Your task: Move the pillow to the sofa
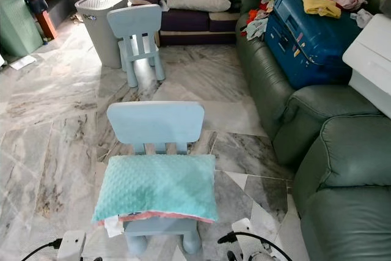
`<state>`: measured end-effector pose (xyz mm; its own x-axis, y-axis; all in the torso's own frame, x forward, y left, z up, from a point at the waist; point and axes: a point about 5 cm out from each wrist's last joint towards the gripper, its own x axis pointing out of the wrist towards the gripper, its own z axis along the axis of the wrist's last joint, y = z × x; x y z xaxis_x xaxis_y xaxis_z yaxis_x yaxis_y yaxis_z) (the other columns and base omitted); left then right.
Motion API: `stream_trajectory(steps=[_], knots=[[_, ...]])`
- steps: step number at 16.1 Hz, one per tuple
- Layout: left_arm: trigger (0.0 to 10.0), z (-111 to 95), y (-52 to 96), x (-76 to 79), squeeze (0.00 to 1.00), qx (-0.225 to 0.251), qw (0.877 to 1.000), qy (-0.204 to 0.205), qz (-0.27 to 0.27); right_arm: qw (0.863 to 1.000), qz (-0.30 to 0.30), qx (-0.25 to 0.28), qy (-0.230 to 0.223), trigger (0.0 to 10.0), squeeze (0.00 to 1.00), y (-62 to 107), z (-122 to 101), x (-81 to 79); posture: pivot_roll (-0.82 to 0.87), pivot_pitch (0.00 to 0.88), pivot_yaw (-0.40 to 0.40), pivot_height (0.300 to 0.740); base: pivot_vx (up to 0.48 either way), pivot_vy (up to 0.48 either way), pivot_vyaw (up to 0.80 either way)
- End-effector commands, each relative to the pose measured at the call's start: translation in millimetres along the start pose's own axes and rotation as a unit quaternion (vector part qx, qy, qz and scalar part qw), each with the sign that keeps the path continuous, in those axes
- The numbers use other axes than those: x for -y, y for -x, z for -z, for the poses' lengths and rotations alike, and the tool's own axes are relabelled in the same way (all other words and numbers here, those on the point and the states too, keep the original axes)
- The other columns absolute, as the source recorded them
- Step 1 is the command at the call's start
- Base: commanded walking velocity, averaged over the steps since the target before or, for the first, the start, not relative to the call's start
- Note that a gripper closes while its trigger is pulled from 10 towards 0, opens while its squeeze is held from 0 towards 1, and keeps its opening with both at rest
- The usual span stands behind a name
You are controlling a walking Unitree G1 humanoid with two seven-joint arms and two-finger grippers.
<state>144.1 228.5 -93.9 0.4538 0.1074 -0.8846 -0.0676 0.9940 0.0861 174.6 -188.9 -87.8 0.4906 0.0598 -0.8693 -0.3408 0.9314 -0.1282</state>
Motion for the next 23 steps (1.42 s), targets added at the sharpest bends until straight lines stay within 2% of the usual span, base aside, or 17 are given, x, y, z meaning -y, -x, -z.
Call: stream_trajectory(steps=[1,13,15,19,20,21,23], knots=[[10.0,2,0.2,1.0,0.0,0.0,1.0,-0.003,-0.001,1.0,0.001,0.003,-0.01,10.0,0.0,0.6,1,1.9,-0.11,0.068,-0.018,0.74,0.0,0.0,0.0],[10.0,1,-0.1,2.7,0.0,0.002,1.0,-0.012,-0.008,1.0,0.005,0.003,-0.01,10.0,0.0,1.0,2,2.7,-0.12,0.077,-0.019,0.74,0.0,0.0,0.0],[10.0,-14,0.4,-9.2,0.0,0.04,0.999,0.004,-0.02,0.998,0.026,0.025,-0.044,10.0,0.0,1.4,1,4.3,-0.11,0.076,-0.023,0.74,0.0,0.0,0.0],[10.0,-42,3.5,-28.4,0.0,0.103,0.994,0.035,-0.022,0.991,0.075,0.077,-0.082,10.0,0.0,3.3,-6,9.0,-0.12,0.067,-0.02,0.74,0.0,0.0,0.0],[10.0,-53,4.4,-29.2,0.0,0.129,0.991,0.034,-0.014,0.984,0.087,0.126,-0.094,10.0,0.0,6.5,-26,29.0,-0.12,0.062,-0.02,0.74,0.0,0.0,0.0],[10.0,-58,4.9,-29.3,0.0,0.139,0.99,0.035,-0.01,0.98,0.091,0.149,-0.097,10.0,0.0,8.7,-36,38.6,-0.12,0.062,-0.02,0.74,0.0,0.0,0.0],[10.0,-83,8.5,-26.2,0.0,0.199,0.979,0.03,0.015,0.965,0.097,0.22,-0.105,10.0,0.0,16.0,-62,54.1,-0.12,0.048,-0.022,0.74,0.0,0.0,0.0]])
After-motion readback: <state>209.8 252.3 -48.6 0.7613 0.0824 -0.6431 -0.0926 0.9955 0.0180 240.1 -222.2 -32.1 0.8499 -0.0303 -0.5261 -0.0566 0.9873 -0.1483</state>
